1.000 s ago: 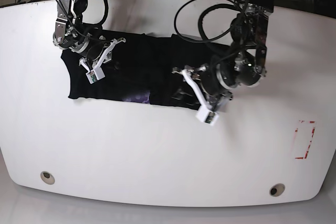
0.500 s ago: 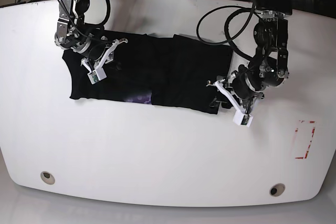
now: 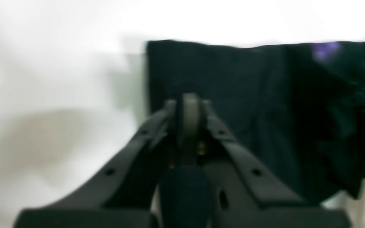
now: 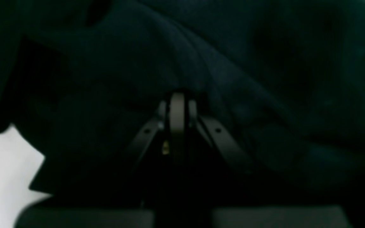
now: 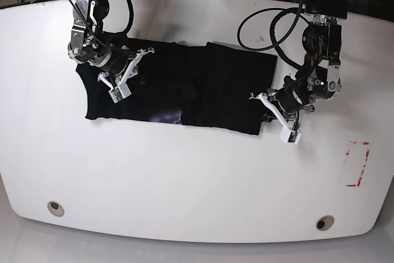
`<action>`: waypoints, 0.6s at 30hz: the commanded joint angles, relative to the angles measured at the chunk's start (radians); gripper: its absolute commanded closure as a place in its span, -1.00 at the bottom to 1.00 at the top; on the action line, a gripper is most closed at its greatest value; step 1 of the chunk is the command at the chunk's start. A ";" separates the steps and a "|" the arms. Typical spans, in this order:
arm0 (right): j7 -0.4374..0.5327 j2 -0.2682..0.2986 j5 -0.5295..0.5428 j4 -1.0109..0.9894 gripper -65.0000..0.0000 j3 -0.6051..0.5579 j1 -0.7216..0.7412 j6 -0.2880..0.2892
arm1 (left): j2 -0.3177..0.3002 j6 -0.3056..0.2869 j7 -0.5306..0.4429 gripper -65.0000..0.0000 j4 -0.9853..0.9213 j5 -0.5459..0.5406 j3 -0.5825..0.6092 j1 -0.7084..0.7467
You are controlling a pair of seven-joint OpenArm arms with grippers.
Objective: Layout the t-shirt on the table in an organized manner, then fold the t-shirt properly
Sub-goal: 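Lay the folded end down and open the left gripper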
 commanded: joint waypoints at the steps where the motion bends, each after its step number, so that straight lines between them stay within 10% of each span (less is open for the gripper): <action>1: -0.002 0.008 -0.008 0.052 0.99 0.001 0.013 -0.008 | -0.003 -0.047 -0.021 1.00 0.012 -0.016 -0.006 -0.018; 18: -0.174 -0.032 0.004 0.376 0.98 0.129 0.046 -0.008 | -0.005 -0.083 -0.025 1.00 -0.075 -0.010 -0.002 -0.027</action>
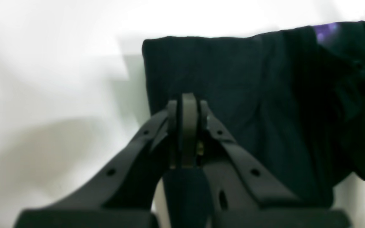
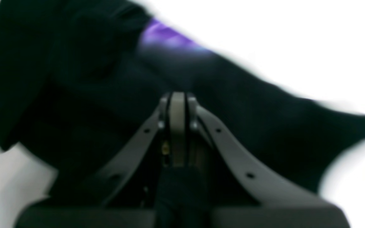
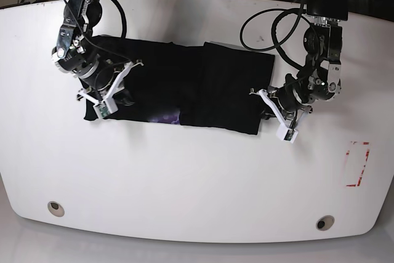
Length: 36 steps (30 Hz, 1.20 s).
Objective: Layout the t-shirt on the table in an organized manner, then fold the t-shirt properly
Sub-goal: 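Lay the folded end down and open the left gripper, then release the right gripper and regrasp the strip's other end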
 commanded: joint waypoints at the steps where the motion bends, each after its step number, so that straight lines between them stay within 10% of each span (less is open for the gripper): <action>1: 0.000 -0.011 0.017 0.063 0.98 0.034 0.031 0.001 | -0.004 -0.004 -0.018 1.00 -0.028 -0.010 -0.001 -0.024; 10: -0.106 -0.019 0.017 0.104 0.88 0.175 0.086 0.001 | -0.004 -0.066 -0.019 1.00 -0.152 -0.010 -0.001 -0.059; 24: -0.250 0.000 0.161 -0.006 -0.77 0.536 0.171 0.001 | -0.005 -0.101 -0.081 1.00 -0.327 -0.008 -0.001 -0.091; 36: -0.266 0.132 0.342 -0.402 -0.81 0.635 0.163 0.001 | -0.033 -0.103 -0.082 1.00 -0.353 0.012 -0.001 -0.094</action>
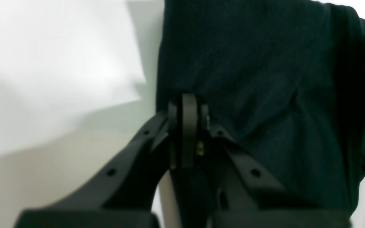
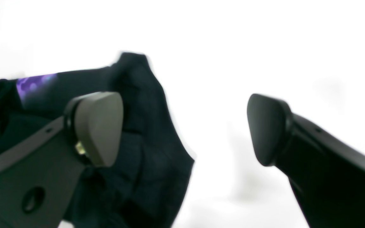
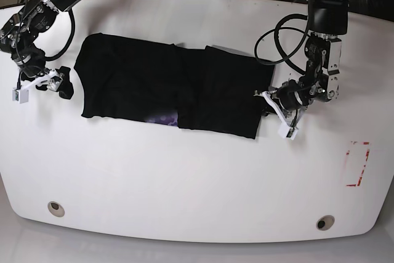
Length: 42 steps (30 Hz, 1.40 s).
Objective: Layout the t-shirt on the table in an organized manner, then fold the t-shirt properly
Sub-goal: 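Release the right gripper and regrasp the strip's other end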
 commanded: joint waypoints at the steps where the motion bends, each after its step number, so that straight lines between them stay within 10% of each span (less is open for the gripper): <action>1: 0.017 0.036 0.059 -0.049 -0.81 0.002 0.000 0.002 | -0.020 0.024 0.042 1.00 -0.002 0.069 -0.002 -0.003; 42: 0.059 -0.111 0.220 -0.105 -0.77 -0.224 -0.078 0.002 | -0.022 0.024 0.043 1.00 0.002 0.072 -0.002 0.001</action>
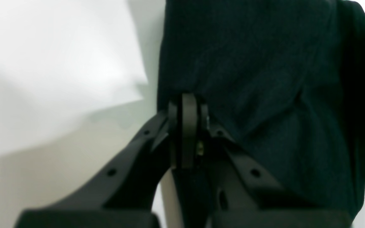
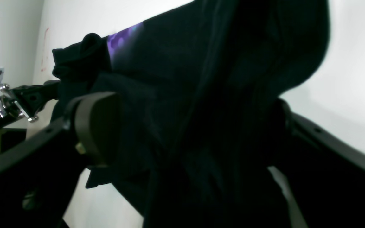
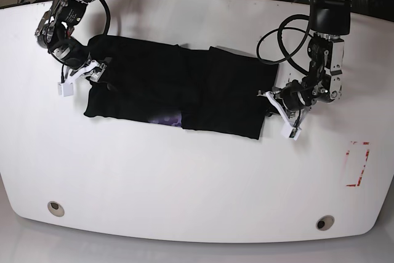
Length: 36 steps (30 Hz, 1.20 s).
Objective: Layout the t-shirt on the table in an organized manner, then fold the t-shirt properly
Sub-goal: 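Release the right gripper and regrasp the strip's other end, then fold the strip's end with the right gripper over toward the left gripper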
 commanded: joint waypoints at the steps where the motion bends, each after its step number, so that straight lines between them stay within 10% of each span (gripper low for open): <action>1: 0.019 0.012 -0.016 0.008 -0.73 -0.026 0.005 -0.008 | -0.011 0.023 0.045 1.00 0.000 0.057 -0.001 0.001; 16: 0.101 0.040 -0.119 0.011 0.90 -0.124 0.034 -0.008 | -0.010 0.023 0.045 1.00 -0.003 0.059 -0.001 0.002; 36: 0.096 0.040 -0.274 0.378 1.00 -0.241 -0.044 -0.080 | 0.044 0.031 0.045 1.00 -0.005 0.060 0.062 0.002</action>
